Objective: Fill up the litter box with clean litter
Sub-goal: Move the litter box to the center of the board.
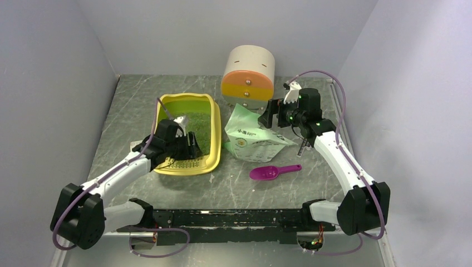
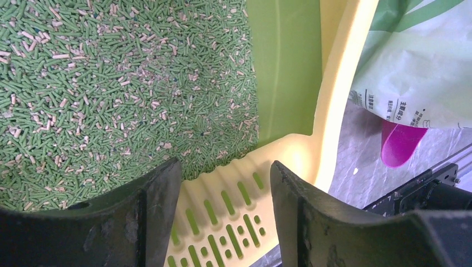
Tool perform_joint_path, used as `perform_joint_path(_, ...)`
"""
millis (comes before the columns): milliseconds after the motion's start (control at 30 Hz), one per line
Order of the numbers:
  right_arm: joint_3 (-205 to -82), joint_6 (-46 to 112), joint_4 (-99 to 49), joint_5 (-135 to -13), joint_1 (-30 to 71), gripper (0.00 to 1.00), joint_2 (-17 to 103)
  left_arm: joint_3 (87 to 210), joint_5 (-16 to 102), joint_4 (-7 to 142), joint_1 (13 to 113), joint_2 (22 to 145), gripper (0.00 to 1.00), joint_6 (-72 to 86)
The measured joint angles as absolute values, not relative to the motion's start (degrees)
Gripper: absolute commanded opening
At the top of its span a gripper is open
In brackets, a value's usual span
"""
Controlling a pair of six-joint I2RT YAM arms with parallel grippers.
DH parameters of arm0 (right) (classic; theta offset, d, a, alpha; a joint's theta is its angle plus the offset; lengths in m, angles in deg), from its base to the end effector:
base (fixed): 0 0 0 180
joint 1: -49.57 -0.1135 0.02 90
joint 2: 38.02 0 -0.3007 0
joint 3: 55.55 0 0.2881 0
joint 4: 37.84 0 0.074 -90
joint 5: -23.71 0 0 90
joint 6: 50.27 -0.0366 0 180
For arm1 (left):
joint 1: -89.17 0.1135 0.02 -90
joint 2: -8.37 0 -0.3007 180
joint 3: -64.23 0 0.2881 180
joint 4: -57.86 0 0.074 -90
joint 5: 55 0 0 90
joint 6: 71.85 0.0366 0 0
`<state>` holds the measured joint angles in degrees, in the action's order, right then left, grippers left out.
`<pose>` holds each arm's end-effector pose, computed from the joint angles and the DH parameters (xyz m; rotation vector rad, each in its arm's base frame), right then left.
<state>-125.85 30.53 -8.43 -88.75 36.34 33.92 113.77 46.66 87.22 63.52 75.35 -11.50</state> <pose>0.2958 0.0839 0.3355 -0.3124 2.1108 0.6461 0.2244 -0.1160 0.2238 0.0136 2.4813 -0.6798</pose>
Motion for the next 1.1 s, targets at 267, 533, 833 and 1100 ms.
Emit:
perform_joint_path(267, -125.9, 30.6, -8.6, -91.8, 36.3, 1.0, 34.6, 109.3, 44.6, 84.4, 61.2, 70.8, 0.63, -15.1)
perform_joint_path(533, -125.9, 30.5, -8.6, -94.0, 36.3, 1.0, 35.8, 107.6, 41.6, 84.2, 57.3, 68.6, 0.62, -18.7)
perform_joint_path(833, -125.9, 30.6, -8.3, -94.4, 36.3, 1.0, 36.1, 103.4, 39.8, 85.0, 51.7, 62.1, 0.62, -24.8)
perform_joint_path(1100, -125.9, 31.2, -8.3, -96.6, 36.3, 1.0, 36.7, 106.4, 38.2, 89.1, 50.3, 62.7, 0.71, -24.9)
